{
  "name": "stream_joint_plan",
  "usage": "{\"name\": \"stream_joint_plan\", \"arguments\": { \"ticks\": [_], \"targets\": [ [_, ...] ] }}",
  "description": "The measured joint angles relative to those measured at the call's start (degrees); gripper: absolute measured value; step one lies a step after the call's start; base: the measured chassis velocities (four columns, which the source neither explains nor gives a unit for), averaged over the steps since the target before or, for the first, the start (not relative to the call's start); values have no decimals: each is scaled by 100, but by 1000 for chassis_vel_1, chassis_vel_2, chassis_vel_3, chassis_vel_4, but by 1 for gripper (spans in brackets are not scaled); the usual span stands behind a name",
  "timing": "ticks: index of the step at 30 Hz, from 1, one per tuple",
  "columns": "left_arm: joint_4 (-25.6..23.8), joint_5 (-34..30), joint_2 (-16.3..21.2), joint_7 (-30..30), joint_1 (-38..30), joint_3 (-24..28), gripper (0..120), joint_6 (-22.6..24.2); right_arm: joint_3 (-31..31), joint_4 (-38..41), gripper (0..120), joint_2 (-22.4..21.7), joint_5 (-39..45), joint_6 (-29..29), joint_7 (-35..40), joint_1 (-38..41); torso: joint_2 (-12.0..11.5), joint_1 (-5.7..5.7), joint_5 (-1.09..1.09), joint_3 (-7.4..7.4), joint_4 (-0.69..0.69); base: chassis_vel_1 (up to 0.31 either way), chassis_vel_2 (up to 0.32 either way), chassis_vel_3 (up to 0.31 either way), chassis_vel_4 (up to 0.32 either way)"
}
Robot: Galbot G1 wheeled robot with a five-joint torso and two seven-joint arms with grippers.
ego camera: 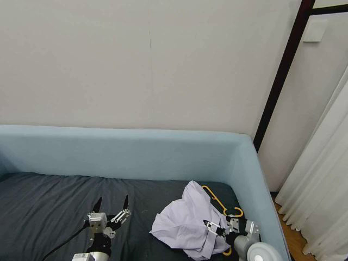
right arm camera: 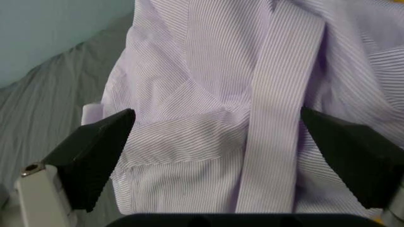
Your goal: Pick up the clothes from the sofa and hang them on the clothes hanger.
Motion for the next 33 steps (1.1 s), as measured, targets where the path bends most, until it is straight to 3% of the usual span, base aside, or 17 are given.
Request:
{"name": "stream_joint_plan", "arguments": {
  "ticks": [10, 18, 25, 33],
  "targets": [
    [59, -15, 17, -18, -24, -91, 100, -32, -115, -372, 100, 40, -169, 10, -292, 251, 0, 0, 0, 0, 1, 0, 0, 0, 0],
    [97, -16, -8, -20, -40, -55, 100, -59, -98, -334, 77, 13, -328, 23, -299, 242, 0, 0, 0, 0, 1, 0, 0, 0, 0],
    [98, -16, 2, -23, -17, -55, 100, -73, -53, -370, 98, -41, -504, 2, -252, 184, 0, 0, -1, 0, 0, 0, 0, 0, 0],
    [81, -3, 11, -23, 23, -51, 100, -73, -15, -600, 100, 22, -545, -2, -392, 193, 0, 0, 0, 1, 0, 0, 0, 0, 0]
  ]
}}
